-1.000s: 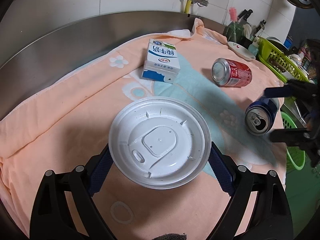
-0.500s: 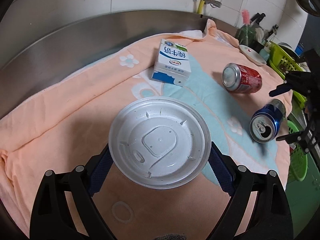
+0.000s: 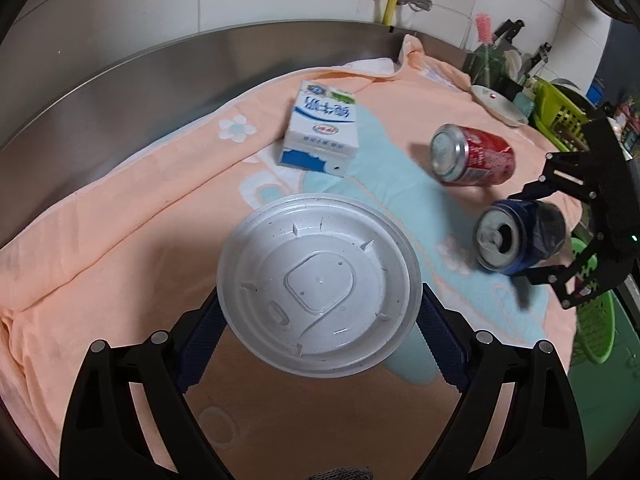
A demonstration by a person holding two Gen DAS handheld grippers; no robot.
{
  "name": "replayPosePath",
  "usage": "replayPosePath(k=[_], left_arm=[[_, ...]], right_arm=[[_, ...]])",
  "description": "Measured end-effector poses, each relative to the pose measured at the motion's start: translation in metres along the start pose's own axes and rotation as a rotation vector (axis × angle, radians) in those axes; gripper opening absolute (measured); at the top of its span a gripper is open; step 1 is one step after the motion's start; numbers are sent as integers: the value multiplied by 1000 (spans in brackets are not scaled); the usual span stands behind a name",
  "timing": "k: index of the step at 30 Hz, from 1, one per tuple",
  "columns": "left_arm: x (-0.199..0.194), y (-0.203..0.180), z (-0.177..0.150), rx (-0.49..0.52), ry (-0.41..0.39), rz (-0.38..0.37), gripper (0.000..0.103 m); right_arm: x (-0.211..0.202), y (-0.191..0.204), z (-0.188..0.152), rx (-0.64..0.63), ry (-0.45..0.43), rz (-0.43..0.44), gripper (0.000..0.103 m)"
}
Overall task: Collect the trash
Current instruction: 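Drop the blue can into the basket with the right tool while the left tool drops the lid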
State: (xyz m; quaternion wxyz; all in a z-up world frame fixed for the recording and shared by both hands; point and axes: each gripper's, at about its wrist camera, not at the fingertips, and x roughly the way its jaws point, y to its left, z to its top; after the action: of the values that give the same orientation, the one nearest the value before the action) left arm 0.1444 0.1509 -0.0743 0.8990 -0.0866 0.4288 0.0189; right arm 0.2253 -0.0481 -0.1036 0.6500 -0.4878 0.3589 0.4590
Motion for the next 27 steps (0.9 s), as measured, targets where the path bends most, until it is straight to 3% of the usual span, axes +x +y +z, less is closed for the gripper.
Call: replayPosePath(k=[7, 15, 20, 27], left_arm=[[-9, -17, 3, 33, -32, -51, 89], [-28, -60, 6, 117, -75, -152, 89], [-34, -93, 5, 173, -84, -225, 88], [-31, -154, 5, 253, -71, -334, 88]], right_arm=[[-29, -7, -25, 339, -115, 17, 71], [-92, 0, -105, 772, -265, -21, 71], [-122, 14, -185, 993, -222, -94, 71], [-124, 37, -286, 1235, -93, -168, 71]])
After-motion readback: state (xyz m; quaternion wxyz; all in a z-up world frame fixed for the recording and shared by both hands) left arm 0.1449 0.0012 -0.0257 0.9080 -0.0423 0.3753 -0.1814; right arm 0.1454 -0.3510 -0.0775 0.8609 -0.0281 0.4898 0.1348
